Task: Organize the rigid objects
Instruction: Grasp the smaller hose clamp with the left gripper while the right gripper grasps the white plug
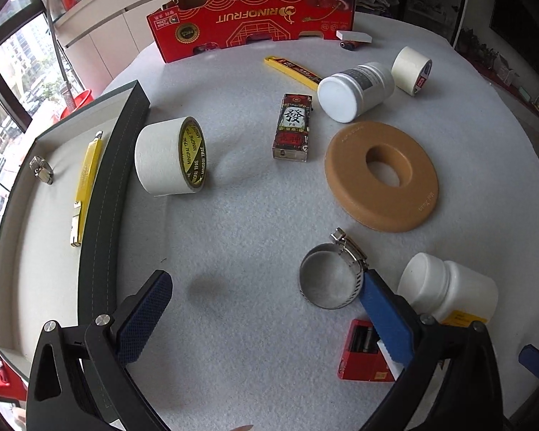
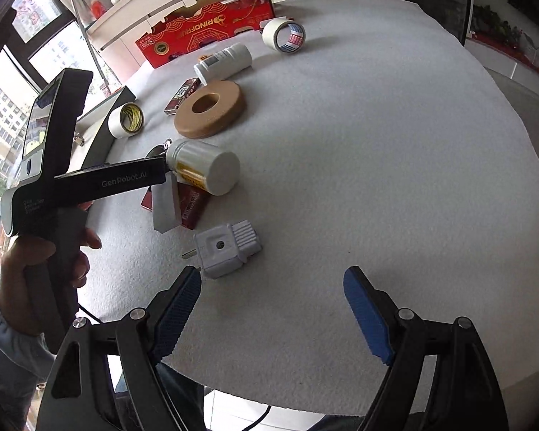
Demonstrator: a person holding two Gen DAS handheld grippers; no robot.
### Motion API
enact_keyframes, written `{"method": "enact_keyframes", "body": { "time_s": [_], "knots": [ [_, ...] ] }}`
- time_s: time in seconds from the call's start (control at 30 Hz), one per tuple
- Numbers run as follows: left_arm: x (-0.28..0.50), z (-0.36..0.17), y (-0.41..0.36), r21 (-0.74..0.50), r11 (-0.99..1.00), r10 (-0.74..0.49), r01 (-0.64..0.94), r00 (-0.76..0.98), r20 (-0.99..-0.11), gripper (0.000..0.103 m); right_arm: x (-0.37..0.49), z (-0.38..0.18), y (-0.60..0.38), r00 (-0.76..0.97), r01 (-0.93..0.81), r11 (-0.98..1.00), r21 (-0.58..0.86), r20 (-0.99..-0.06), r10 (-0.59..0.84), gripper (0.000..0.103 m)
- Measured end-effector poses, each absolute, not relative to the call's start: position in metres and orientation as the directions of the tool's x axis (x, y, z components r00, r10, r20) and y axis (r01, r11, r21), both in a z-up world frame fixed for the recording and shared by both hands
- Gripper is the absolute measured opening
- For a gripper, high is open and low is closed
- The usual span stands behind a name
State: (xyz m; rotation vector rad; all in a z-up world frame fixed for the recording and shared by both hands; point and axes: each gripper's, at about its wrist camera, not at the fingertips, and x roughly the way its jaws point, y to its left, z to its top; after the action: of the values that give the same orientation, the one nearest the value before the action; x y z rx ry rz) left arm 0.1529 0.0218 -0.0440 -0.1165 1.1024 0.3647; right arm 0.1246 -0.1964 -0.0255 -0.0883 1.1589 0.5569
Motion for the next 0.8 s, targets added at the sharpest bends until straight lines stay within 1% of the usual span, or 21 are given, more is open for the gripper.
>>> {"method": "enact_keyframes", "body": {
  "time_s": [0.07,0.1,0.13,0.27,0.4,0.5,0.6,0.8],
  "knots": [
    [0.152,-0.044,0.028,0.097,0.925,0.250,-0.366,0.399,-0.882,0.103,0.125,-0.031,-0.186,0.275,-0.483,0.852,0.200,-0.890,0.364,0.083],
    [0.151,-0.044,0.031,0.086,0.925,0.242,-0.371,0.399,-0.885,0.103,0.126,-0.032,-0.181,0.282,-0.494,0.850,0.184,-0.891,0.356,0.083],
    [0.151,-0.045,0.033,0.071,0.924,0.230,-0.375,0.397,-0.889,0.103,0.125,-0.032,-0.175,0.306,-0.507,0.848,0.156,-0.887,0.346,0.086],
    [0.152,-0.044,0.031,0.076,0.923,0.236,-0.378,0.396,-0.887,0.103,0.125,-0.036,-0.156,0.352,-0.565,0.822,0.068,-0.881,0.315,0.086],
    [0.157,-0.044,0.023,0.075,0.930,0.227,-0.359,0.404,-0.886,0.103,0.120,-0.040,-0.147,0.405,-0.585,0.811,-0.027,-0.876,0.263,0.086],
    [0.161,-0.045,0.020,0.060,0.932,0.217,-0.356,0.422,-0.880,0.103,0.120,-0.040,-0.148,0.412,-0.583,0.812,-0.024,-0.870,0.271,0.086],
    [0.161,-0.048,0.027,-0.013,0.925,0.167,-0.380,0.436,-0.884,0.103,0.120,-0.040,-0.148,0.414,-0.580,0.814,-0.025,-0.870,0.268,0.086],
    [0.157,-0.049,0.023,-0.005,0.915,0.204,-0.404,0.473,-0.857,0.103,0.120,-0.040,-0.147,0.417,-0.577,0.816,-0.026,-0.869,0.267,0.086]
  ]
}}
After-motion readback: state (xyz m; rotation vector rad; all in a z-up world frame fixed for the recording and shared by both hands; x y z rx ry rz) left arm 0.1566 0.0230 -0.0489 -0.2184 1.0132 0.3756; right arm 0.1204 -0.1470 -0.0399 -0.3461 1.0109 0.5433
